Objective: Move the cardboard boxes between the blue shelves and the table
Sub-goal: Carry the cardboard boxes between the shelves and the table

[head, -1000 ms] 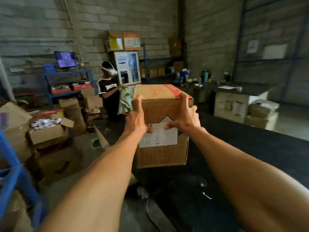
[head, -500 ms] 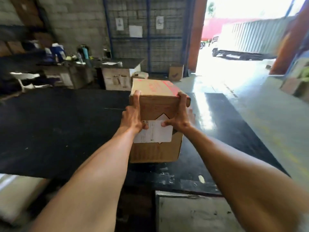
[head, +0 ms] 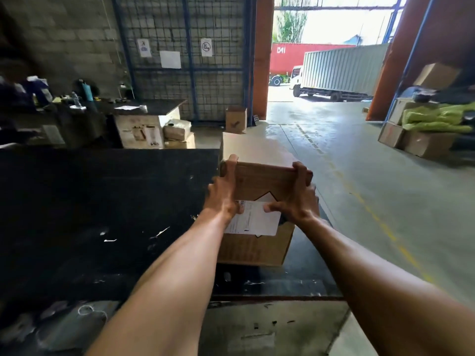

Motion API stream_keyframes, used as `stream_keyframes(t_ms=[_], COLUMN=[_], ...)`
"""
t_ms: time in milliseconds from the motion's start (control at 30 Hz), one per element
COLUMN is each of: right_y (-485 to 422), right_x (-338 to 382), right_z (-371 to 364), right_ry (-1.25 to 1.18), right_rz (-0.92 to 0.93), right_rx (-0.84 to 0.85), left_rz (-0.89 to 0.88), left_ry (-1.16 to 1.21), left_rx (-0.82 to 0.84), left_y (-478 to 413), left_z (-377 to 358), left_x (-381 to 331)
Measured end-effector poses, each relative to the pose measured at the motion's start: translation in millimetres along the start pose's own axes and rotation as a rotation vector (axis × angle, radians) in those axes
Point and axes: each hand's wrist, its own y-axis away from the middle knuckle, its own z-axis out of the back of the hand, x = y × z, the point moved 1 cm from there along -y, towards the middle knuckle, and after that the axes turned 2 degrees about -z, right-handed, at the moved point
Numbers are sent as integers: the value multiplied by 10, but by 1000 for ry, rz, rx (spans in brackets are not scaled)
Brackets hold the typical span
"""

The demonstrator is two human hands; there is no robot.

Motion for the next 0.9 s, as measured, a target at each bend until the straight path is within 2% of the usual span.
stream_keyframes(t_ms=[267,400,467,500,600,767,900], right_y=[-48,-9,15,17,-38,-98,25], right_x=[-804,-1040,-1071,-1061,-973,-707,-602], right_z=[571,646,701,741,845,900,848], right_ry=[7,-6,98,227,553,540,545], right_rz=[2,-40,-73,-65,160,408,427], right_rx=[114,106,98,100,116,359,442], left_rz=[100,76,45,32,3,15,34], left_ry=[-43,-131,-200,-238,-307,-227,-140], left_rx=[7,54,70,75,73,-2,-49], left_y=[224,204,189,186,248,460,507], left_z=[-675,-818,-844,-851,-907,-1068,-1138], left_x=[-688,-891,-970,-997,-1025,-941,-784])
